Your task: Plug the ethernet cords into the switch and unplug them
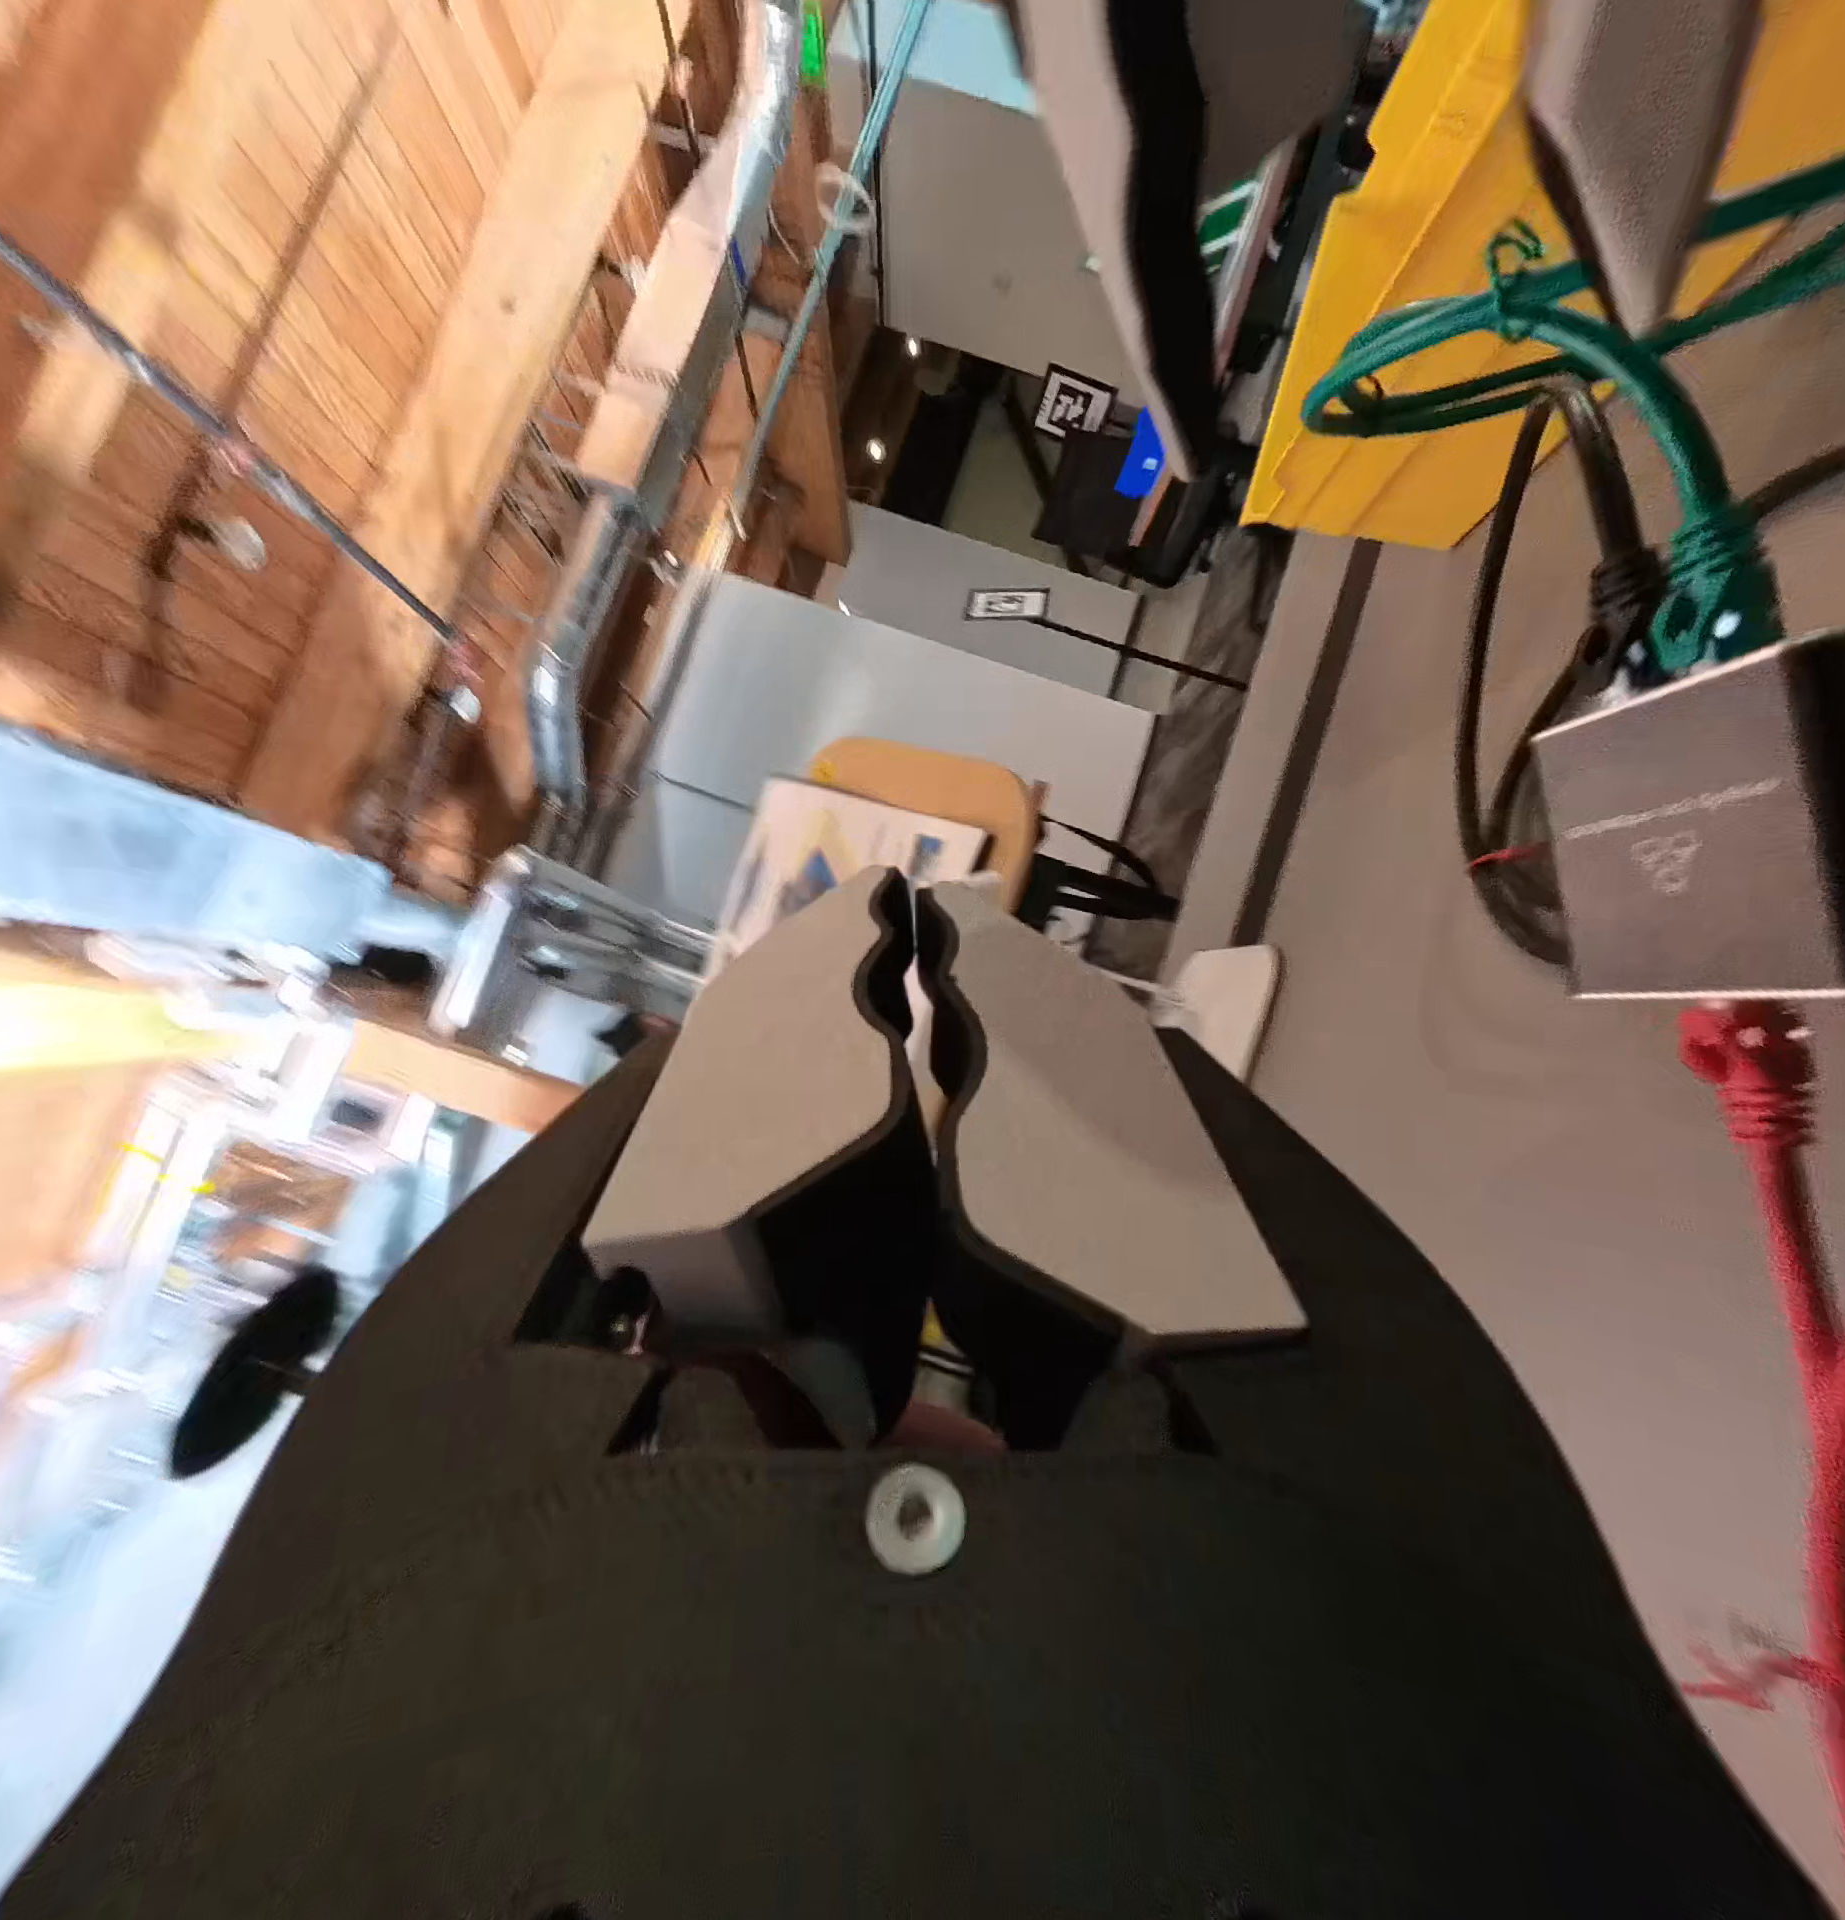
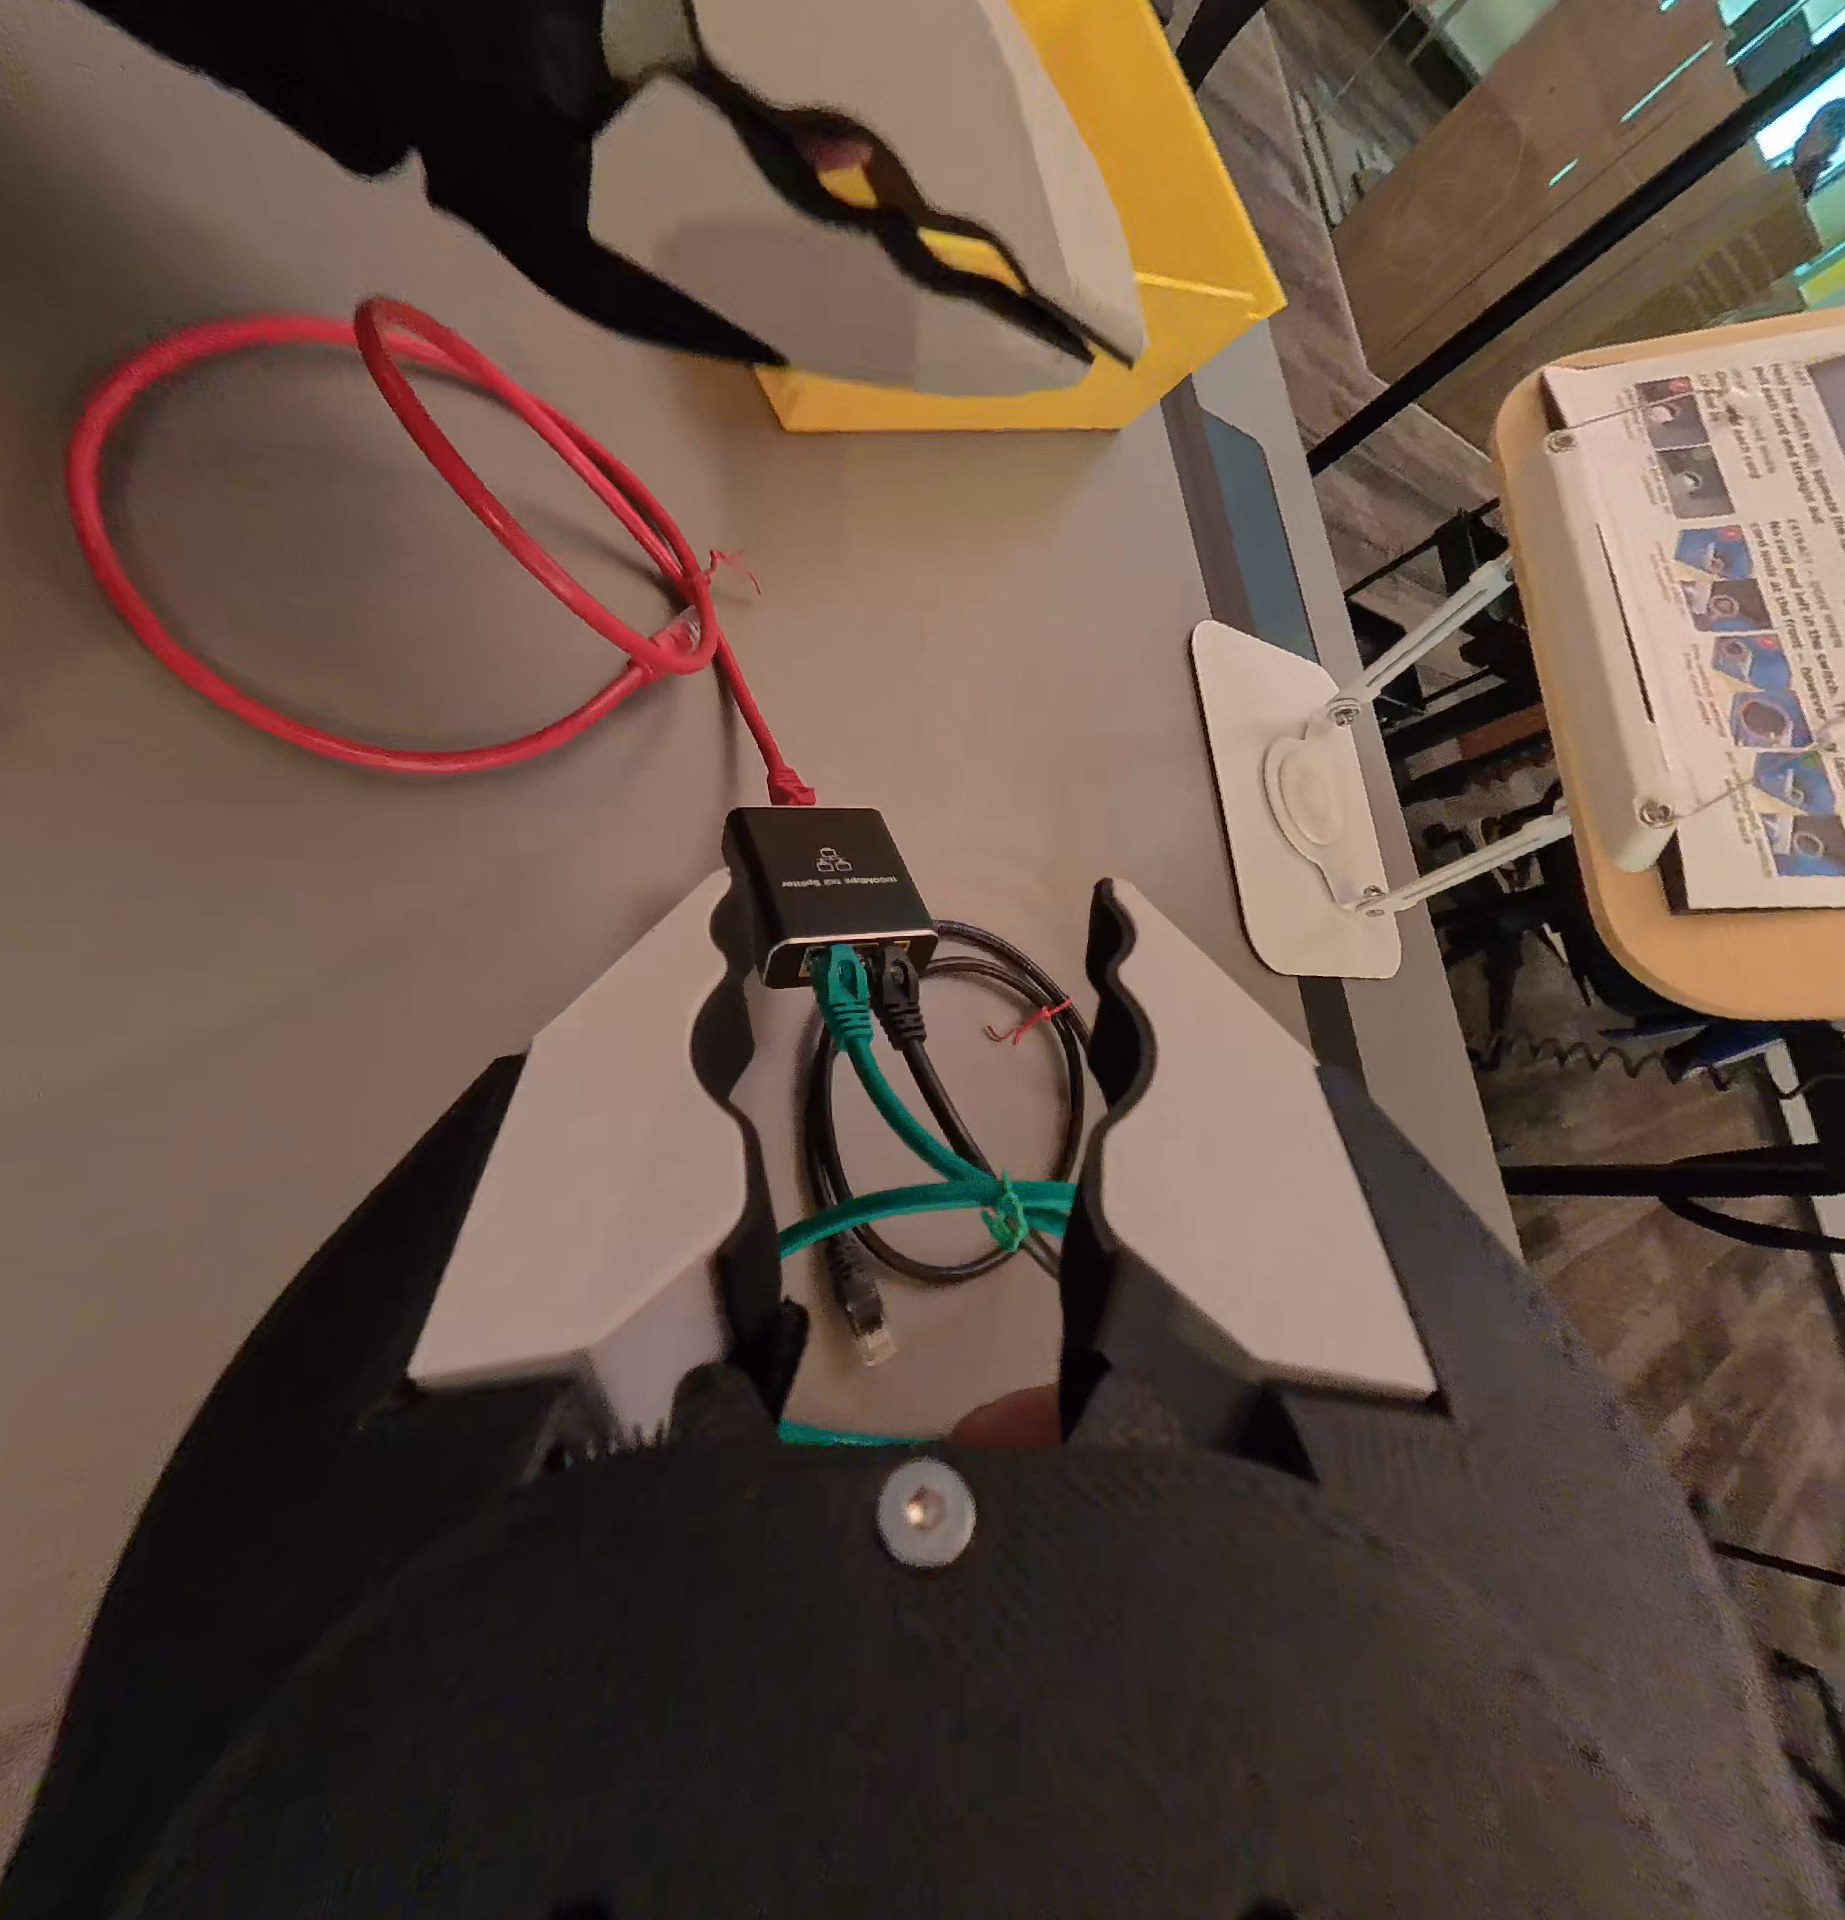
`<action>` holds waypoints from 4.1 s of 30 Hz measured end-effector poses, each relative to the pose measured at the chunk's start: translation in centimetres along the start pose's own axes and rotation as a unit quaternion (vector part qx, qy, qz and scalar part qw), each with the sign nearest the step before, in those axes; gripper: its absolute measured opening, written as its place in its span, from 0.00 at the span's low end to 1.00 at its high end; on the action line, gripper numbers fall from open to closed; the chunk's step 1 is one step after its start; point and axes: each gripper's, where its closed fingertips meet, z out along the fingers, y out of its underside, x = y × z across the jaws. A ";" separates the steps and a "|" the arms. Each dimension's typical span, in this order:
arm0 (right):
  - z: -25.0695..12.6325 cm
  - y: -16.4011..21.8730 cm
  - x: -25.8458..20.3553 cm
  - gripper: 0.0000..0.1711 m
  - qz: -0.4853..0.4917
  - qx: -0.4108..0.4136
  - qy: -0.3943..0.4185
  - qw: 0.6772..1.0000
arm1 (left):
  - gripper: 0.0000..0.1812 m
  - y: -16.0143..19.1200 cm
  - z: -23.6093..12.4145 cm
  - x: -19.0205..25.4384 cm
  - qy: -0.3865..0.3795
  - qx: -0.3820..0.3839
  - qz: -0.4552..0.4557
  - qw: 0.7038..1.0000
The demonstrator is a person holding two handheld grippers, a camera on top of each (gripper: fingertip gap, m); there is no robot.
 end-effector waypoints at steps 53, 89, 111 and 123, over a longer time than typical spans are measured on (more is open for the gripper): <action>-11.6 -2.9 24.8 0.34 0.129 0.045 0.194 0.971 | 0.00 9.6 -2.6 -9.7 0.002 -0.095 -0.329 0.939; -8.5 31.1 23.3 0.34 0.491 -0.073 0.297 0.815 | 0.00 10.8 -1.2 -4.3 0.059 -0.115 -0.343 0.930; -3.1 35.5 16.1 0.33 0.370 -0.433 -0.042 0.821 | 0.00 10.3 -1.3 -4.1 0.068 -0.110 -0.327 0.936; -2.7 35.5 16.5 0.52 0.398 -0.426 -0.055 0.811 | 0.00 10.8 -1.4 -4.5 0.067 -0.116 -0.322 0.937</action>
